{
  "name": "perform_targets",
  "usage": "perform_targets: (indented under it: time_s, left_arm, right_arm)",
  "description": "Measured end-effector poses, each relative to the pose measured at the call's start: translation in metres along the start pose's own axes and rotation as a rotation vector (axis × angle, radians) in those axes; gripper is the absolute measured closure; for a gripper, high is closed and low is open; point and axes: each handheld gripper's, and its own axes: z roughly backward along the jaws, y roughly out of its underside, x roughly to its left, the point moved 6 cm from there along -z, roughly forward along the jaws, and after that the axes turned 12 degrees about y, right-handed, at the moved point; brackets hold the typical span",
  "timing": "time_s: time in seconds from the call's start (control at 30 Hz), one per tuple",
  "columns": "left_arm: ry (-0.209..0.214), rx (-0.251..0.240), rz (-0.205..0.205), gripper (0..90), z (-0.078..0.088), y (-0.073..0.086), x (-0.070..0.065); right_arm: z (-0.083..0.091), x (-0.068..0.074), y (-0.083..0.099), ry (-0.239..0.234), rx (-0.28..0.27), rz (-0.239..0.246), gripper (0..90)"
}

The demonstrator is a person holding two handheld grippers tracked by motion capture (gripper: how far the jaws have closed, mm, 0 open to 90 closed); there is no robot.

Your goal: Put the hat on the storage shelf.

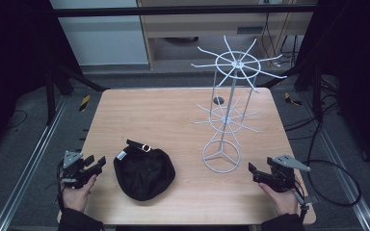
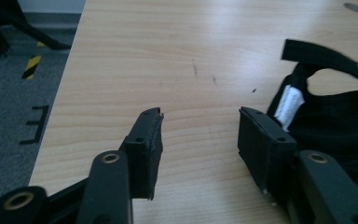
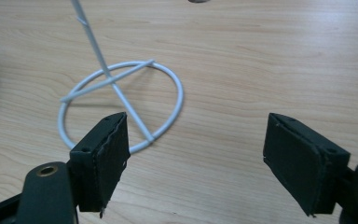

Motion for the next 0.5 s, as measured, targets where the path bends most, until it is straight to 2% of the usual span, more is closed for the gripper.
perform_targets:
  time_s: [0.1, 0.13, 0.2, 0.33, 0.5]
  left_arm:
    - [0.019, -0.01, -0.001, 52.4, 0.003, -0.002, -0.005]
    - [0.043, -0.007, -0.003, 52.6, 0.004, -0.001, -0.009]
    - [0.052, 0.0, -0.002, 52.8, 0.004, -0.001, -0.011]
    - [0.065, 0.001, -0.007, 53.7, 0.003, -0.002, -0.014]
    - [0.083, 0.006, -0.009, 53.8, 0.0, -0.002, -0.02]
  right_arm:
    - [0.003, 0.008, -0.002, -0.002, -0.022, 0.017, 24.2]
    - [0.005, 0.011, -0.003, -0.005, -0.027, 0.021, 25.5]
    - [0.007, 0.014, -0.004, -0.011, -0.03, 0.024, 26.9]
    - [0.012, 0.027, -0.007, -0.055, -0.038, 0.051, 37.8]
    - [0.014, 0.042, -0.007, -0.094, -0.027, 0.084, 40.1]
